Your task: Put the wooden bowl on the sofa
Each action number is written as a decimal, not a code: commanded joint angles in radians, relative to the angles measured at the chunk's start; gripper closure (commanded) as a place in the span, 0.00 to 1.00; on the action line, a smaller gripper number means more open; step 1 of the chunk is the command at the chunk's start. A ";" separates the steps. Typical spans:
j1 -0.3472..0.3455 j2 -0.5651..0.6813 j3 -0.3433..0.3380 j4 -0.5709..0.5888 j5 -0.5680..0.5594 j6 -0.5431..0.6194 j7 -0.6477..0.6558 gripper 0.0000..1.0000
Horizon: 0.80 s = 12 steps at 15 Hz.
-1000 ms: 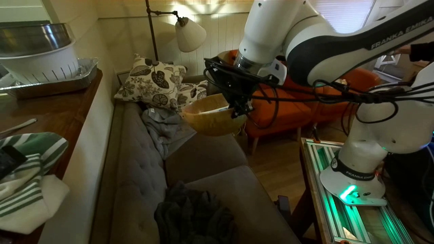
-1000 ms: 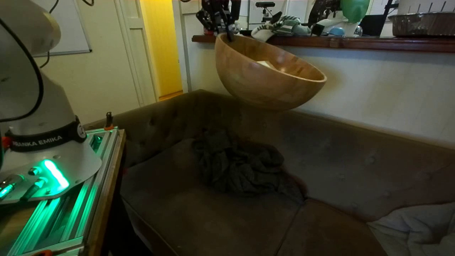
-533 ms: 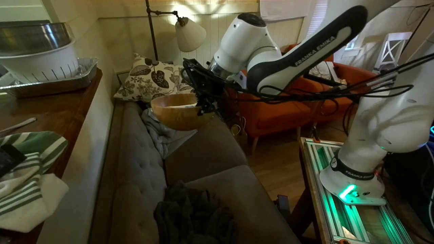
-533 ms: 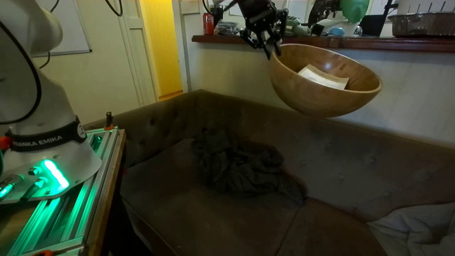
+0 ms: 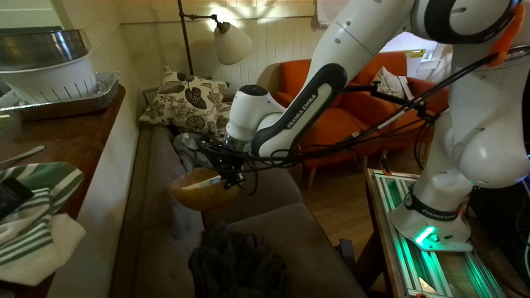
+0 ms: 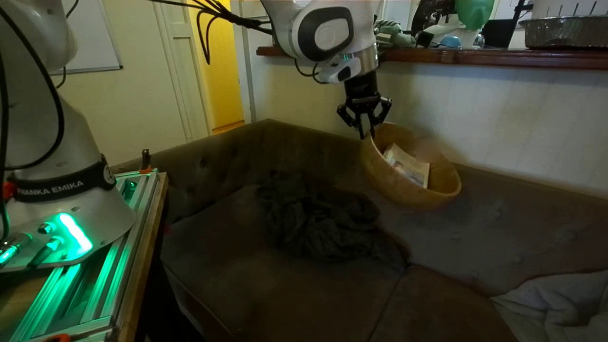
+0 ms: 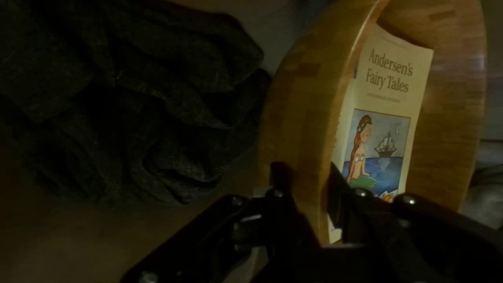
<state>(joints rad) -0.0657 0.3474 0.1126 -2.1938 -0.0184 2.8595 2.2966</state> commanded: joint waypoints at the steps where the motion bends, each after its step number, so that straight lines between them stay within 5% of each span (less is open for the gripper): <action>1: 0.113 0.021 -0.144 -0.031 0.073 -0.051 0.089 0.94; 5: 0.140 0.085 -0.193 -0.066 0.111 -0.060 0.099 0.94; 6: 0.140 0.097 -0.201 -0.081 0.118 -0.060 0.098 0.74; 9: 0.145 0.122 -0.204 -0.078 0.119 -0.060 0.092 0.74; 10: 0.148 0.122 -0.204 -0.074 0.119 -0.060 0.093 0.94; 11: 0.274 0.122 -0.334 -0.083 0.028 0.007 0.253 0.94; 12: 0.306 0.133 -0.368 -0.084 0.013 0.035 0.292 0.94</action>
<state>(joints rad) 0.0927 0.4761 -0.1026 -2.2731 0.0611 2.8137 2.4403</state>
